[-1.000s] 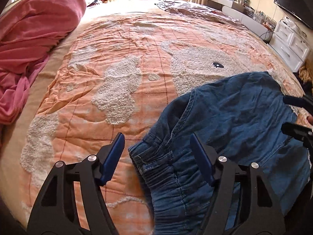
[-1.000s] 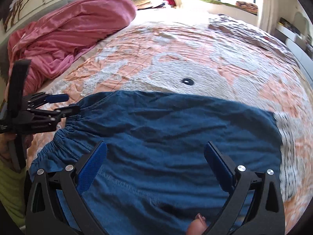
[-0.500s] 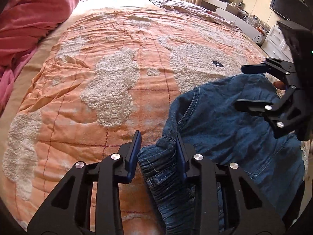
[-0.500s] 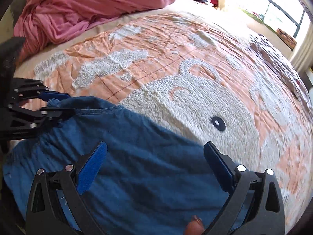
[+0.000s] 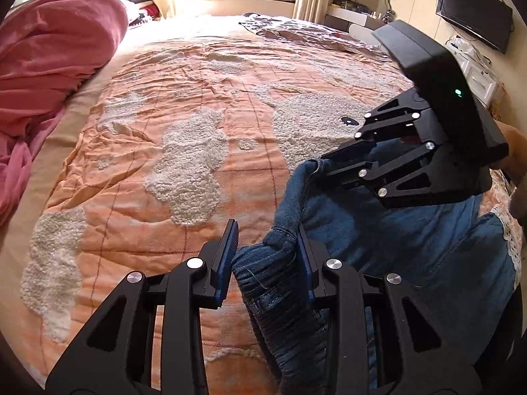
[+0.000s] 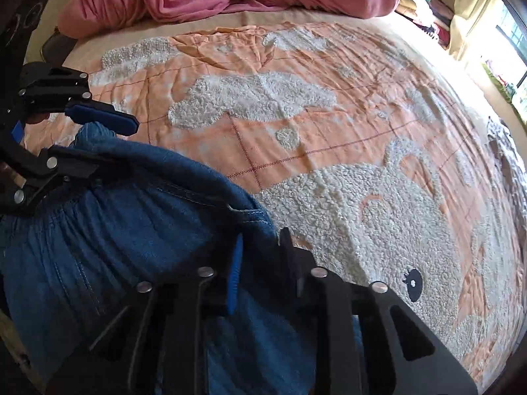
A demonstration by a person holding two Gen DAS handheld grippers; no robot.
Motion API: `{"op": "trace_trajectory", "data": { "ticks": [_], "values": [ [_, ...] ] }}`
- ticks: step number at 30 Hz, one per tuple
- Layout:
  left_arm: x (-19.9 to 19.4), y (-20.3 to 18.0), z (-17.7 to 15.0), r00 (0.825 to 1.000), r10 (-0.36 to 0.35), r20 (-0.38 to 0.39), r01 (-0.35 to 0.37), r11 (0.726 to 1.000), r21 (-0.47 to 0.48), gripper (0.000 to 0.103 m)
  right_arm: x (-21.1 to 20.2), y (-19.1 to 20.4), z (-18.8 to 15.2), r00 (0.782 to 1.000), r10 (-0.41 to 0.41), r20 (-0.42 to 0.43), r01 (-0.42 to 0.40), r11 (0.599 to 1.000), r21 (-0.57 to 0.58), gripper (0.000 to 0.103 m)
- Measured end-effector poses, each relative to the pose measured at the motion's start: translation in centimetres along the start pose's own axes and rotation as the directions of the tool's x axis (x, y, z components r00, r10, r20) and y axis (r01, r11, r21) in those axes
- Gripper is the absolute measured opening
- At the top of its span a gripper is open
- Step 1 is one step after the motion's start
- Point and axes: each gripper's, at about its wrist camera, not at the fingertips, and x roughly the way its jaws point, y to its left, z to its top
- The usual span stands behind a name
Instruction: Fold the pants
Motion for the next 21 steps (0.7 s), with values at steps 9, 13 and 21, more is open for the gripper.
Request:
{"op": "trace_trajectory", "data": {
  "ticks": [9,13,21],
  "values": [
    [-2.5,-1.3,-0.4,0.996,0.014,0.087,-0.02,0.998,0.061,0.025,-7.5,3.2,-4.3,0.971,-0.155,0.183,0.123,0.977,0.172,0.006],
    [-5.3,-2.8,-1.1,0.987,0.009,0.158,-0.027,0.994,0.11,0.026,-11.0,5.8,-5.9,0.951,-0.192,0.242,0.132,0.961,0.243,0.006],
    [-10.4,-6.8,-5.2,0.962,0.033,0.269,-0.094,0.971,0.219,0.027,-15.5,12.4,-10.1,0.931,-0.205,0.302,0.114,0.949,0.295,0.006]
  ]
}}
